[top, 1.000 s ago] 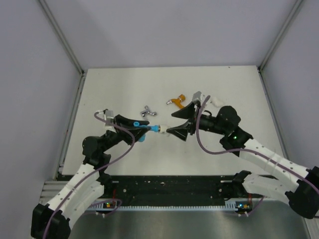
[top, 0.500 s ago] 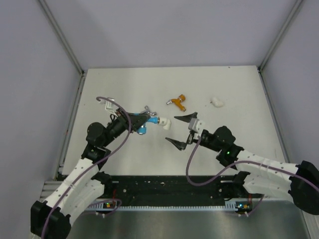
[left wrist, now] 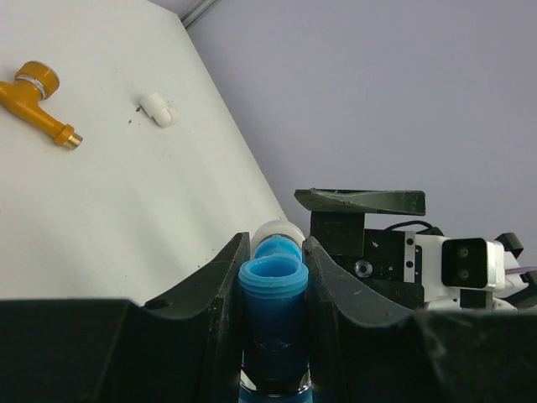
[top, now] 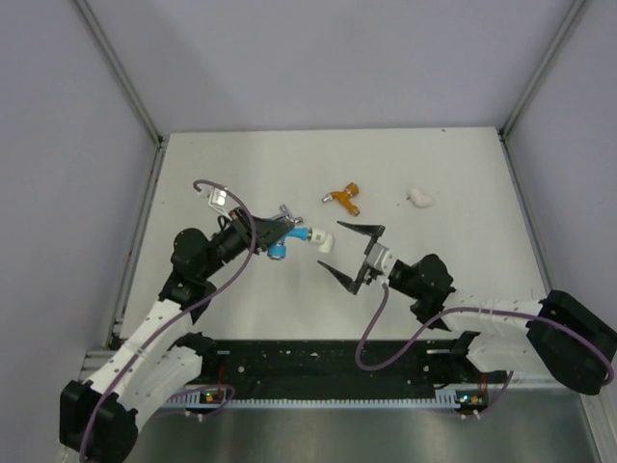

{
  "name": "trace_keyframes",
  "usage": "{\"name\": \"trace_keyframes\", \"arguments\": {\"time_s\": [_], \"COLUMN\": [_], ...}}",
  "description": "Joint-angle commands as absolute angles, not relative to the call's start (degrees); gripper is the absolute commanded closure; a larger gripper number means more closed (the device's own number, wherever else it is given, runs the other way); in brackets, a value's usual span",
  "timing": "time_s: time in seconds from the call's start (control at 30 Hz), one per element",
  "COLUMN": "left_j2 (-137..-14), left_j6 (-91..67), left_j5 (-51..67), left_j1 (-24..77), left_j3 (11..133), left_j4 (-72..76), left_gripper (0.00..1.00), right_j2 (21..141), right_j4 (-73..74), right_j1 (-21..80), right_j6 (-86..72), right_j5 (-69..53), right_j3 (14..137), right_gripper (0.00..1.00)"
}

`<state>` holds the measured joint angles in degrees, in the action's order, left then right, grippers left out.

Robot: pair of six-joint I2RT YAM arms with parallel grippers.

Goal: Install the water faucets

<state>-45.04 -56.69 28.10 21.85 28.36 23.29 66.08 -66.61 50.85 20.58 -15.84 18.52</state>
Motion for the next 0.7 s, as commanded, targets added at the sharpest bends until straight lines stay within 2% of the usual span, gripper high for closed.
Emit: {"name": "trace_keyframes", "arguments": {"time_s": [0.0, 0.23, 0.57, 0.67], "left_j2": [-44.91, -45.61, -45.79, -45.44], "left_j6": [-58.09, -58.45, -59.68, -59.68], "left_j5": [29.44, 30.06, 31.64, 31.99], "left_j1": [22.06, 21.97, 22.06, 21.97], "left_j3": [31.64, 32.60, 33.57, 33.66], "left_j4": [27.51, 26.98, 27.33, 27.25], "left_gripper": [1.00, 1.00, 1.00, 1.00], "right_j2": [67.58, 68.99, 71.54, 71.63], "right_j4": [-70.05, -67.42, -63.90, -63.81], "right_j1": [51.33, 51.42, 51.42, 51.50], "right_j6": [21.53, 21.45, 21.80, 21.80], "right_j5": [-18.28, -18.90, -20.30, -19.60], "right_j3": [21.71, 23.64, 26.80, 27.07], "right_gripper": [0.07, 0.15, 0.37, 0.40]}}
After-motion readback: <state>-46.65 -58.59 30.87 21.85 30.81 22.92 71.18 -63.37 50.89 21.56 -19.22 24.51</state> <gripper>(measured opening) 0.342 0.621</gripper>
